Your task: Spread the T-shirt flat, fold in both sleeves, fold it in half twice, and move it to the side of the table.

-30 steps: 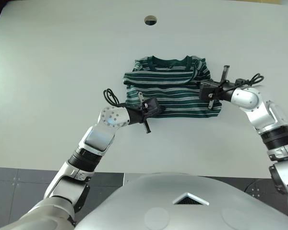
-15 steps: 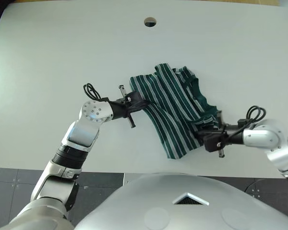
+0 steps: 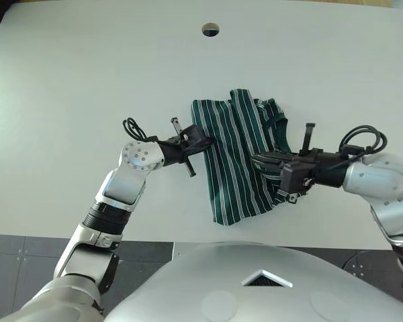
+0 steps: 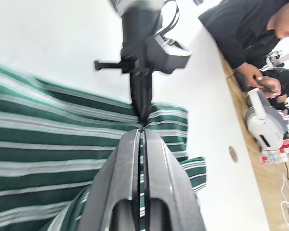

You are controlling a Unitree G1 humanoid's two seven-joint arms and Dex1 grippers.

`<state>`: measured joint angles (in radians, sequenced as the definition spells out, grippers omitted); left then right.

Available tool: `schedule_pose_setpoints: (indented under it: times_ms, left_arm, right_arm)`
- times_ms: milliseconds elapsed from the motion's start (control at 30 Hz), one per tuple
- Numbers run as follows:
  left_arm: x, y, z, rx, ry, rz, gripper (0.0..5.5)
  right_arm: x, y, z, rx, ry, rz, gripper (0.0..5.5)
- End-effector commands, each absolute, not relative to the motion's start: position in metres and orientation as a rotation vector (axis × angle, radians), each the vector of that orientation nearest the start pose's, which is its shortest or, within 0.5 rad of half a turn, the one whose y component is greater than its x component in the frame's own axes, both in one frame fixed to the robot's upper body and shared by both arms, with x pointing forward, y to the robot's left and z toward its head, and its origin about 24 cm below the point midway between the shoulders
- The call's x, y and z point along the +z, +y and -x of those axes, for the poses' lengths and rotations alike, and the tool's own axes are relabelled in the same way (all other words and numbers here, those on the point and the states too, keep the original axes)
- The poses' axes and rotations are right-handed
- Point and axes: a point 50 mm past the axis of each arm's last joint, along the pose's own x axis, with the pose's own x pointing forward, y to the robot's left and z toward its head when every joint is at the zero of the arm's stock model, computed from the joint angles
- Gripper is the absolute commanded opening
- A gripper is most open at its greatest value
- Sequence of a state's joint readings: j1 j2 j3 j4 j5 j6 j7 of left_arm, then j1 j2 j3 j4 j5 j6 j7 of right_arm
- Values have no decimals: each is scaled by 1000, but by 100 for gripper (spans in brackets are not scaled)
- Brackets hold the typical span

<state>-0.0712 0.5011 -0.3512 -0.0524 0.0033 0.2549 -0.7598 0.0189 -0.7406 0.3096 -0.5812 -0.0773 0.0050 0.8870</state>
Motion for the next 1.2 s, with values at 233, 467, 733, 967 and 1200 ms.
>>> schedule_pose_setpoints:
  times_ms: [233,467,733,967,1200]
  left_arm:
    - [24,135,-228,-1050,391,-447,13]
    - [25,133,-228,-1048,389,-457,13]
    - [2,139,-225,-1033,497,-565,13]
    - [-5,144,-226,-1020,563,-634,13]
    - [3,144,-230,-1016,505,-569,13]
  right_arm:
    - [53,-94,-236,1201,82,1075,11]
    - [18,-102,-227,1280,182,1220,11]
    - [36,-143,-237,1178,236,1355,11]
    - [50,-204,-240,1016,379,1384,11]
    - [51,-208,-233,1010,359,1336,11]
